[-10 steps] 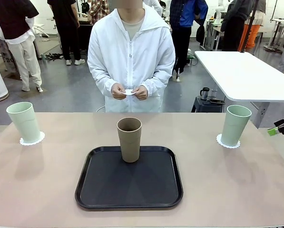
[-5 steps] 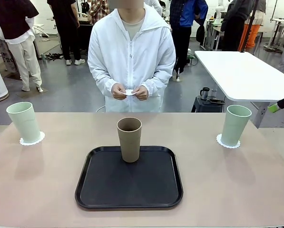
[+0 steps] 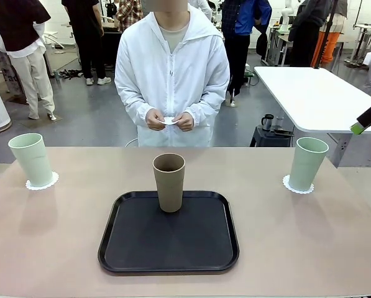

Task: Place coasters on the table and set cups on them.
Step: Take one Reusable plastic cup from the Flat Tray and place it on a coaster set by the human.

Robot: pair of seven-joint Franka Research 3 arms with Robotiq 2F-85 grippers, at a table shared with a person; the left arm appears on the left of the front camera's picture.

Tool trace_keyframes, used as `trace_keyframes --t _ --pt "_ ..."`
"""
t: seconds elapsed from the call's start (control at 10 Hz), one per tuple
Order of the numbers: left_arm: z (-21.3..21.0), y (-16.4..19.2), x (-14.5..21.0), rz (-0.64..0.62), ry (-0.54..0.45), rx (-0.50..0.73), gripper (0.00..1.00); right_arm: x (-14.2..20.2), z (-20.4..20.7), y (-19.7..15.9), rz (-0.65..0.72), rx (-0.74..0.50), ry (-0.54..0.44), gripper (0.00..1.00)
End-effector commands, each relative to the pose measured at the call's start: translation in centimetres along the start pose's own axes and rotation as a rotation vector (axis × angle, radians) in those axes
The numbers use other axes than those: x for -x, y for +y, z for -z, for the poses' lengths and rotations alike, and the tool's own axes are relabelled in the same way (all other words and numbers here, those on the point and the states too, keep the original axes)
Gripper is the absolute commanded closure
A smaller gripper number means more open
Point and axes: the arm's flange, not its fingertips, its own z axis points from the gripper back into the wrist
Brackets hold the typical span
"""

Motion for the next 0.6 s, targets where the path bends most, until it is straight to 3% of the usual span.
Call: trace_keyframes --t 0.0,0.3,0.4,0.5 --pt "-0.1 -0.2 0.1 -0.004 -0.001 -0.005 0.00 -0.6 -1.1 0.8 -0.016 0.042 0.105 0.00" --pt "-0.1 -0.2 0.1 -0.004 -0.001 -0.005 0.00 -0.8 -0.9 0.0 -0.063 0.056 0.198 0.00" --pt "-0.1 -0.2 0.1 -0.004 -0.001 -0.005 0.00 -1.3 -0.8 -0.9 -0.055 -0.020 0.198 0.00" --pt "-0.1 -0.2 0.1 -0.004 -0.001 -0.005 0.00 0.0 -0.7 0.5 -0.067 0.067 0.168 0.00"
